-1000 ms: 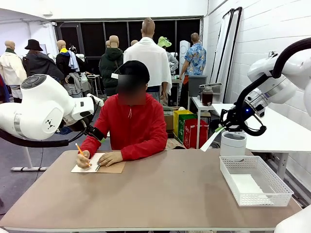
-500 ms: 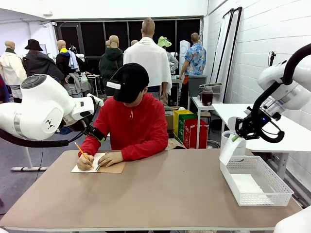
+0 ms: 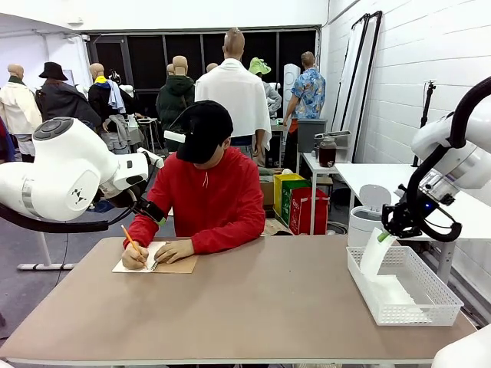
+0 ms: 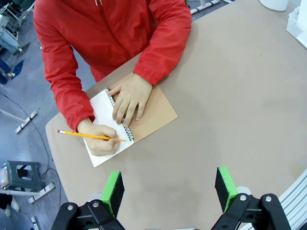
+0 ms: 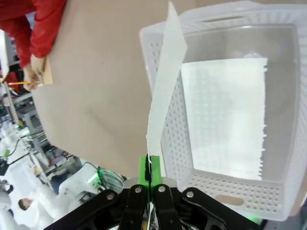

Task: Sort the paper based on its condition.
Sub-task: If a person hands you a paper, place it in the Organizing basket , and if it's crumpled, put it in the Trash can.

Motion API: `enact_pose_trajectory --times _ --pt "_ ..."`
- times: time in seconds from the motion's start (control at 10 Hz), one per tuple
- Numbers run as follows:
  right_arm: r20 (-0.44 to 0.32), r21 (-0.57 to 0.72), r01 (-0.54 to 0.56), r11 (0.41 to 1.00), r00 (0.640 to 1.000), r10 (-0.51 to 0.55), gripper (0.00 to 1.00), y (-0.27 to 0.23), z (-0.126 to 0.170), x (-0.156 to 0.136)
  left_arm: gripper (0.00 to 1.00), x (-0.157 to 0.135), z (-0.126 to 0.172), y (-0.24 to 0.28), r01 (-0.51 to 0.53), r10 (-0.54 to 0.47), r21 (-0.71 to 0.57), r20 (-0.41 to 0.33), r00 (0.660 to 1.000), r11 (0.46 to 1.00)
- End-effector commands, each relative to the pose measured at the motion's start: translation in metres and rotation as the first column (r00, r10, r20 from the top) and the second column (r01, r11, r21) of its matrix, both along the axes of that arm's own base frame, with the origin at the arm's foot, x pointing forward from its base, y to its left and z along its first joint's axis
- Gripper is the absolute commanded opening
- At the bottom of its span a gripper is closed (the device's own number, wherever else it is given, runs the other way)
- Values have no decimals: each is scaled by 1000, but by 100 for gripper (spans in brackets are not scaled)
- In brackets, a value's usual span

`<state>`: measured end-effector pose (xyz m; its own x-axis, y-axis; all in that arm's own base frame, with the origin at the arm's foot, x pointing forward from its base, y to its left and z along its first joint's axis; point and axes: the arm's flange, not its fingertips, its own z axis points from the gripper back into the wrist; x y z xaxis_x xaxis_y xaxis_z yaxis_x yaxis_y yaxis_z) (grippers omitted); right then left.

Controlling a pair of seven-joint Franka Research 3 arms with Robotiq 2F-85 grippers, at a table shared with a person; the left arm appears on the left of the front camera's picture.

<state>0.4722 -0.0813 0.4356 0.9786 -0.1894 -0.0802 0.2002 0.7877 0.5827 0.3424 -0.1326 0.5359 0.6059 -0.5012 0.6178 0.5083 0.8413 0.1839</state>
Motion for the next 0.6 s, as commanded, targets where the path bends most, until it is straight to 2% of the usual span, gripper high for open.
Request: enact_pose_trajectory --times 0.0,0.5 --pt "-14 -52 31 998 999 -32 0 -8 -11 -8 100 0 0 0 3 -3 -1 4 1000 1000" --pt "-57 -192 52 980 996 -64 0 -8 -31 -21 100 0 0 0 3 -3 -1 4 1000 1000"
